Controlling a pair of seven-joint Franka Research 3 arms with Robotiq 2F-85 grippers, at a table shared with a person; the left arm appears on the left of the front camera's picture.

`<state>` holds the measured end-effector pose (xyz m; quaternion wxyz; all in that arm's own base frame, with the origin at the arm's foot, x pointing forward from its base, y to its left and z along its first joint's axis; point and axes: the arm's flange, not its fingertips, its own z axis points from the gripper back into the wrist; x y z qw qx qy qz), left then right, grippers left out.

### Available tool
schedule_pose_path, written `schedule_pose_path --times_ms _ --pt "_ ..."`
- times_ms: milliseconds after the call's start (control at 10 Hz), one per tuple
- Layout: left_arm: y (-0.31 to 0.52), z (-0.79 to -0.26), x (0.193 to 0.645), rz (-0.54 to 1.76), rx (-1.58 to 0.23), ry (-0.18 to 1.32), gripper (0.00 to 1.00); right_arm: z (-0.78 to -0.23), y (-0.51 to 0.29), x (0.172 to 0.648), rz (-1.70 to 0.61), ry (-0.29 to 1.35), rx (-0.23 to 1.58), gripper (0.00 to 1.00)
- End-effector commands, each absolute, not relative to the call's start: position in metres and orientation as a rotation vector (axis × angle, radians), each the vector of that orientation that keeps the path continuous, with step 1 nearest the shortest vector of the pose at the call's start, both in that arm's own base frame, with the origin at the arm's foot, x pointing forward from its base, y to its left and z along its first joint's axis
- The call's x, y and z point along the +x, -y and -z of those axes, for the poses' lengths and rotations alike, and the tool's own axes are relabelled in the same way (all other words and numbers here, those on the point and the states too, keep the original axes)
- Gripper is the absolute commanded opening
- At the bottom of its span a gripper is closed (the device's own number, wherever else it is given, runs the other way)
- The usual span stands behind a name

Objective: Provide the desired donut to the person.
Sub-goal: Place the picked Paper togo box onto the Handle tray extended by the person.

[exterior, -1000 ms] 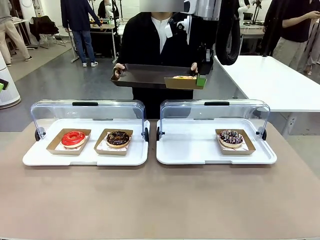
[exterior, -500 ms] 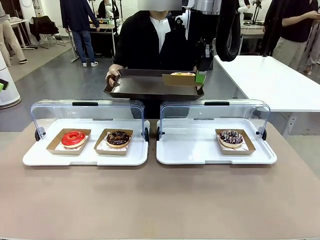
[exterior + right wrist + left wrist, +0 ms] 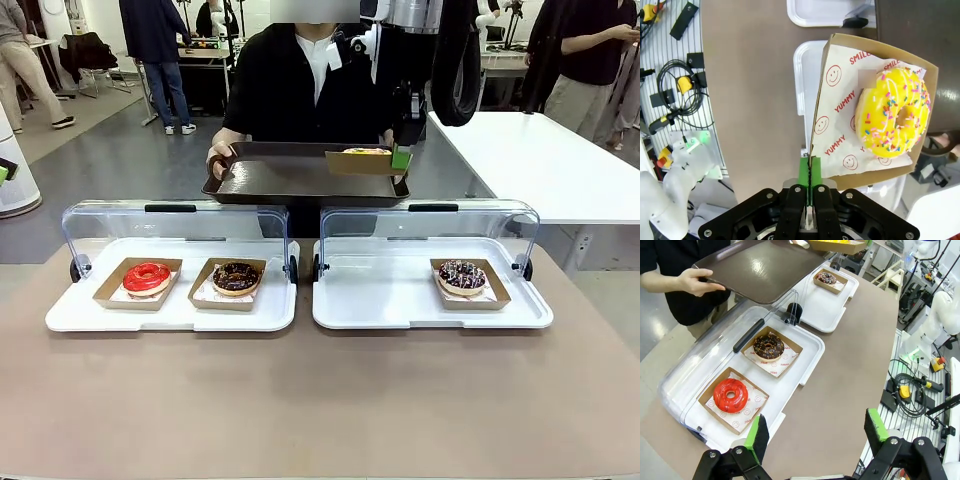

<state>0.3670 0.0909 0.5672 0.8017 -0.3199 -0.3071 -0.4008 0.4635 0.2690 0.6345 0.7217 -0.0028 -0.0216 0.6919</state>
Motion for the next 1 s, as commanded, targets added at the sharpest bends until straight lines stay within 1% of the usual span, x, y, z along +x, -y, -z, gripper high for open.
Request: schedule_pose_path --times_ms 0,900 --pt "-0.0908 -0.5676 0.3666 0.862 -0.692 0.665 1.00 -0.6311 -0.2657 0.4598 -1.519 0.049 -0.009 0.00" --pt "-0.0908 -0.5676 0.3666 0.862 -0.692 0.665 1.00 -0.6311 -0.2657 0.4598 -1.519 0.049 -0.009 0.00"
